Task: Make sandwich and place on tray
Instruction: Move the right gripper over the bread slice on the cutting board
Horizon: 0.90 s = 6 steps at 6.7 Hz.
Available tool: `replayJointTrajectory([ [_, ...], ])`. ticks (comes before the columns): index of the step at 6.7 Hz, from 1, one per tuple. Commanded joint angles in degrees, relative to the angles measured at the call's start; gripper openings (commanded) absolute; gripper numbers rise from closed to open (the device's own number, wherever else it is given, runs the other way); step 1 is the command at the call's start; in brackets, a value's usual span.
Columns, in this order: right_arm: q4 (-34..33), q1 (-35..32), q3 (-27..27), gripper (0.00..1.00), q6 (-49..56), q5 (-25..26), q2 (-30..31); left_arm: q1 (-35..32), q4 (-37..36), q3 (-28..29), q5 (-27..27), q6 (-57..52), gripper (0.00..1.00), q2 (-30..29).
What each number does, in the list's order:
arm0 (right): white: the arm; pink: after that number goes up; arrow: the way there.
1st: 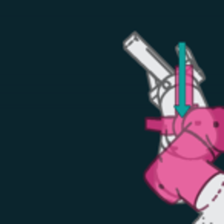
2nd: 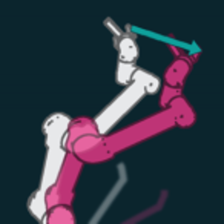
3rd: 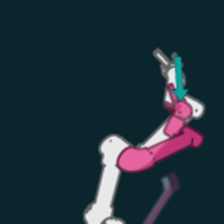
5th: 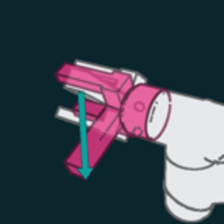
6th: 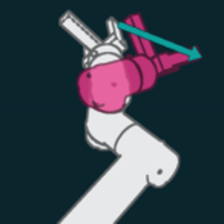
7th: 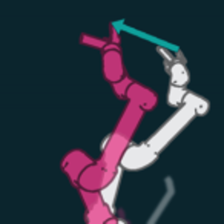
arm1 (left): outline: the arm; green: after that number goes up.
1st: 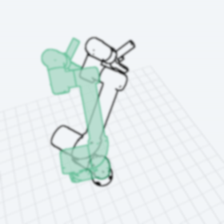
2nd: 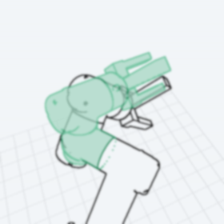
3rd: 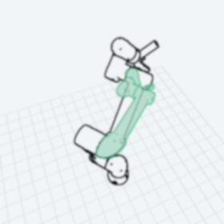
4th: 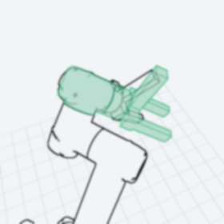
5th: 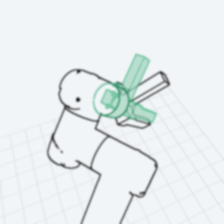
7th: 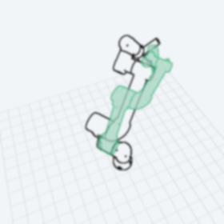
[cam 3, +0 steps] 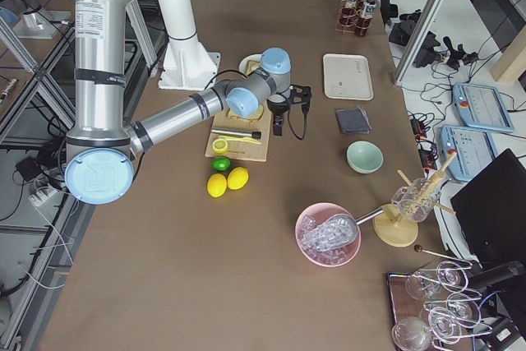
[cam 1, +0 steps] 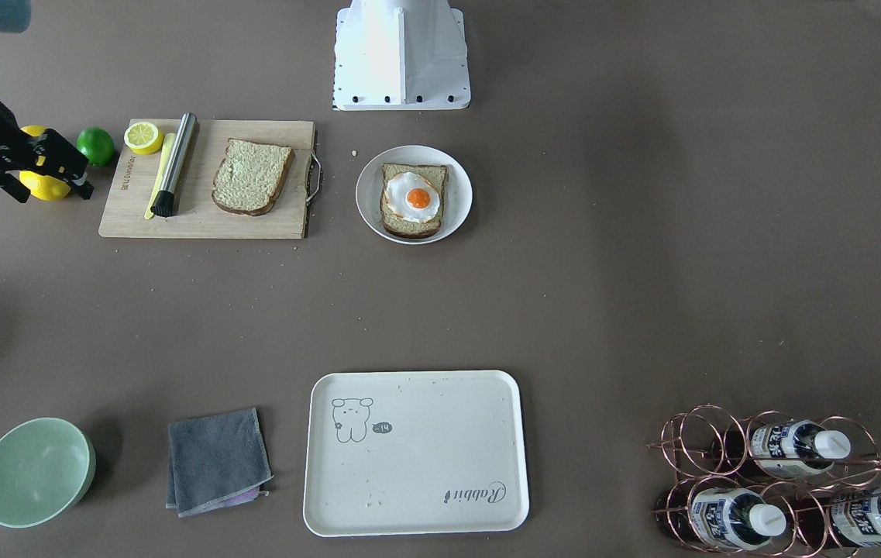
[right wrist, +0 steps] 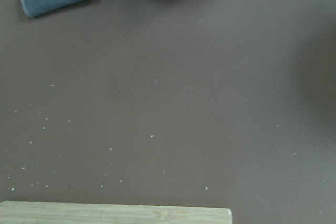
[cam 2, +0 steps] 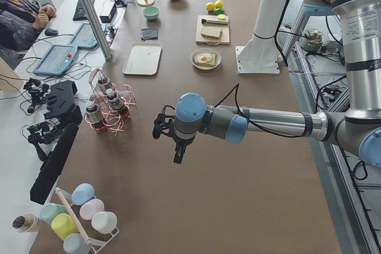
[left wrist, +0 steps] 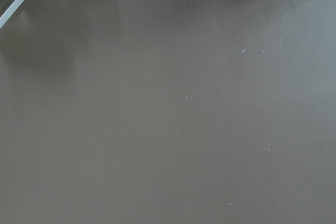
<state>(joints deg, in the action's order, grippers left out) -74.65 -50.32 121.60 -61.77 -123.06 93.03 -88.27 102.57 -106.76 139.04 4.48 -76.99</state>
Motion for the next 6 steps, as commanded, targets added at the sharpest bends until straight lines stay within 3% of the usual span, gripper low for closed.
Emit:
replayJointTrajectory([
  [1,0.47,13.95,2.15,1.0,-15.34,11.98,-2.14,-0.06,0.0,0.06,0.0,0.0,0.98,0.0],
  [2,2.56,18.11,0.14,0.94,-17.92,15.53,-3.54,-0.06,0.0,0.24,-0.08,-0.09,0.98,0.09],
  [4,17.01,19.28,-8.79,0.79,-18.73,14.87,-2.94,-0.06,0.0,0.33,-0.44,-0.09,0.98,0.0],
  [6,18.4,19.9,-9.81,0.77,-18.74,13.99,-1.81,-0.06,0.09,0.15,-0.17,0.0,0.98,0.0],
])
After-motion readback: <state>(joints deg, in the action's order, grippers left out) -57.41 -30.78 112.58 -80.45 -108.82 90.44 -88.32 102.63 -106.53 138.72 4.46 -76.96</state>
